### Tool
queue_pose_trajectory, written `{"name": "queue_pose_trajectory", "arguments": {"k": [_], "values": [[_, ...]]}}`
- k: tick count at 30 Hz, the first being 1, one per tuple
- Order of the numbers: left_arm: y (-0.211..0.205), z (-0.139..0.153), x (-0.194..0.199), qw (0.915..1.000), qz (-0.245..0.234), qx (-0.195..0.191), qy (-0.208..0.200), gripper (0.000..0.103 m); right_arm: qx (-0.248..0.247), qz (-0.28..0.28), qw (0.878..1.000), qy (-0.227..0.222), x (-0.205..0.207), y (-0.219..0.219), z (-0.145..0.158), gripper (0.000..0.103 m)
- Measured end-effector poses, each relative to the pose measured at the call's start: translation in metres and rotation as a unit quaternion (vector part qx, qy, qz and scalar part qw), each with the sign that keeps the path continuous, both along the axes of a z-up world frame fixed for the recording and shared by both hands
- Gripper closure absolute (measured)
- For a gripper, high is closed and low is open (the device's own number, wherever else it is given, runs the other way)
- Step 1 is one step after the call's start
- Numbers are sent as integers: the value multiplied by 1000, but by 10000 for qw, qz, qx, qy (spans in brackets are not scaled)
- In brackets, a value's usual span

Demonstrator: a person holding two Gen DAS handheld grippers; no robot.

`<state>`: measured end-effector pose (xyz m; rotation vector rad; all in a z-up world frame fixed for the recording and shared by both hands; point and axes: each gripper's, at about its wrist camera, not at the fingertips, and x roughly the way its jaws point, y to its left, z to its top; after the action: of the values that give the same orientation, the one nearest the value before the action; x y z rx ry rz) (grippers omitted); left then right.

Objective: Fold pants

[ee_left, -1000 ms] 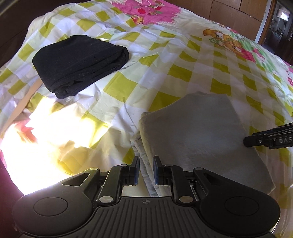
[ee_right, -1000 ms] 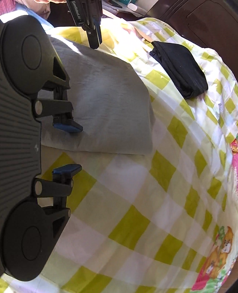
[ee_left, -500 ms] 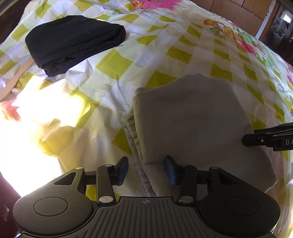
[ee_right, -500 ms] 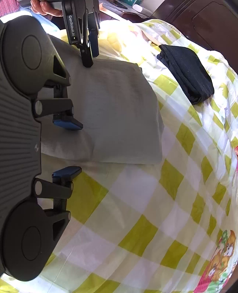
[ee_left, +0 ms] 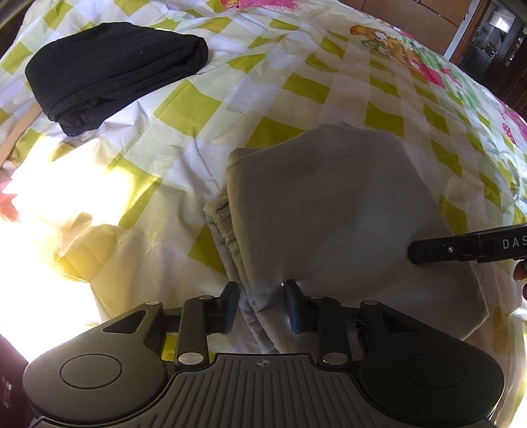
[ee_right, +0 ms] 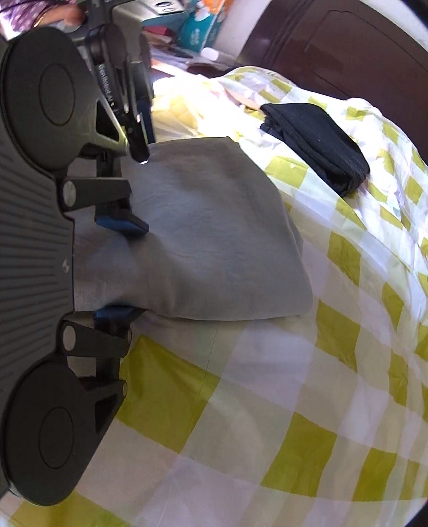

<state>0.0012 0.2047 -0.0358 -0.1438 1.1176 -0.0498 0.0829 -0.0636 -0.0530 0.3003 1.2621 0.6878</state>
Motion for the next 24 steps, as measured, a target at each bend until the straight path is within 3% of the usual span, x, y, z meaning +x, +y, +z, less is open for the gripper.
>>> {"name": "queue_pose_trajectory", "arguments": {"k": [2, 4, 8, 10, 14, 16, 19, 22, 24], "values": [[-11, 2, 5, 9998, 13, 216, 5, 85, 101, -58, 9998, 156, 1, 0, 1, 70], [-23, 7, 7, 9994, -67, 349, -19, 86, 99, -101, 9999, 13, -6, -9, 10, 73], [-60, 19, 29, 9987, -461, 8, -224, 88, -53, -685, 9976, -128, -13, -63, 27, 73], [-96, 18, 53, 9953, -848, -92, -468, 88, -268, -1058, 9936, -281, -8, -99, 33, 73], [-168, 10, 113, 9807, -1626, -173, -1070, 87, -872, -1657, 9805, -602, 14, -162, 34, 67], [-199, 6, 134, 9716, -2012, 2, -1244, 86, -1212, -1920, 9713, -705, 21, -184, 30, 56], [-218, 15, 134, 9596, -2433, 407, -1352, 83, -1423, -2067, 9635, -929, 2, -202, 43, 56], [-208, 26, 123, 9593, -2401, 869, -1205, 82, -1414, -2244, 9560, -1253, -24, -213, 65, 56], [-201, 43, 118, 9602, -2249, 987, -1330, 82, -1312, -2138, 9552, -1572, -26, -213, 75, 56]]}}
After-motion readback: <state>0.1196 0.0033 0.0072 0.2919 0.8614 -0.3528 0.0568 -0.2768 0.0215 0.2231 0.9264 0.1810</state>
